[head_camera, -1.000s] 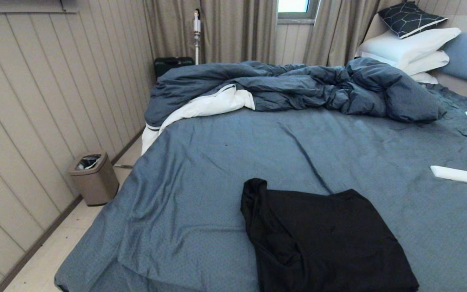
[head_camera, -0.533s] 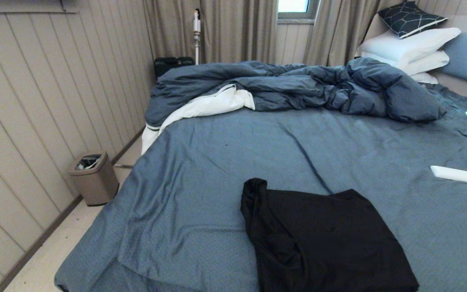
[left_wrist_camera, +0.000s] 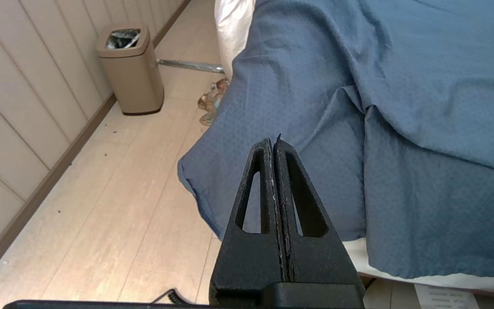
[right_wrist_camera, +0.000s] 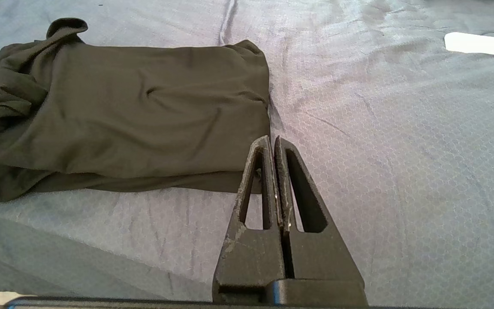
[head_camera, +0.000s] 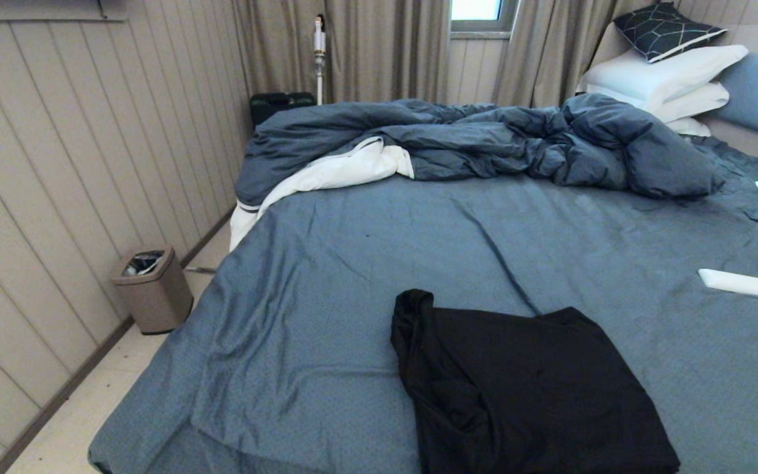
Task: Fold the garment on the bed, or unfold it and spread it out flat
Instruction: Unford the black T-shirt
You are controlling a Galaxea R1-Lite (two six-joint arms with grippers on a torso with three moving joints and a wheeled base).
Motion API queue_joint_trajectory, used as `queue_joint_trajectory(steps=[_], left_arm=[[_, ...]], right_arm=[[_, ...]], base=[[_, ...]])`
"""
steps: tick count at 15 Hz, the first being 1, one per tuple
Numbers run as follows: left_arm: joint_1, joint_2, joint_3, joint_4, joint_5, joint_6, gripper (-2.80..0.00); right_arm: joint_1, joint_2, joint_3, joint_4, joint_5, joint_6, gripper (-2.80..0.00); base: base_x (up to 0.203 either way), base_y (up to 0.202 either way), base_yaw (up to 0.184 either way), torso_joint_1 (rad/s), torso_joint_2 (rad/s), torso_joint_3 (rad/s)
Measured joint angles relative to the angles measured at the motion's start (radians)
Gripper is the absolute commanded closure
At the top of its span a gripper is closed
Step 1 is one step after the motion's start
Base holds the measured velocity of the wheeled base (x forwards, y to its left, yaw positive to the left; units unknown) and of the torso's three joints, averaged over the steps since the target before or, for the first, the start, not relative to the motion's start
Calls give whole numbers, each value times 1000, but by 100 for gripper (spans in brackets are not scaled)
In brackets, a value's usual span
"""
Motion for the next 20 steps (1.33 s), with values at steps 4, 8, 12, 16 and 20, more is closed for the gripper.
queue_joint_trajectory(steps=[4, 8, 12, 16, 20], left_arm=[[0, 0, 0, 1, 0, 1, 0], [0, 0, 0, -3, 0, -11, 0], [0, 0, 1, -4, 0, -12, 0], [0, 0, 1, 0, -2, -10, 0], [0, 0, 0, -2, -3, 3, 0]], right_arm=[[0, -1, 0, 1, 0, -2, 0], [-1, 0, 0, 1, -1, -1, 0], [-2, 0, 0, 2, -1, -3, 0], [0, 0, -4, 3, 3, -20, 0], [3, 105, -279, 84, 22, -29, 0]], base=[[0, 0, 0, 0, 0, 0], [0, 0, 0, 0, 0, 0], [0, 0, 0, 0, 0, 0], [0, 0, 0, 0, 0, 0], [0, 0, 0, 0, 0, 0]])
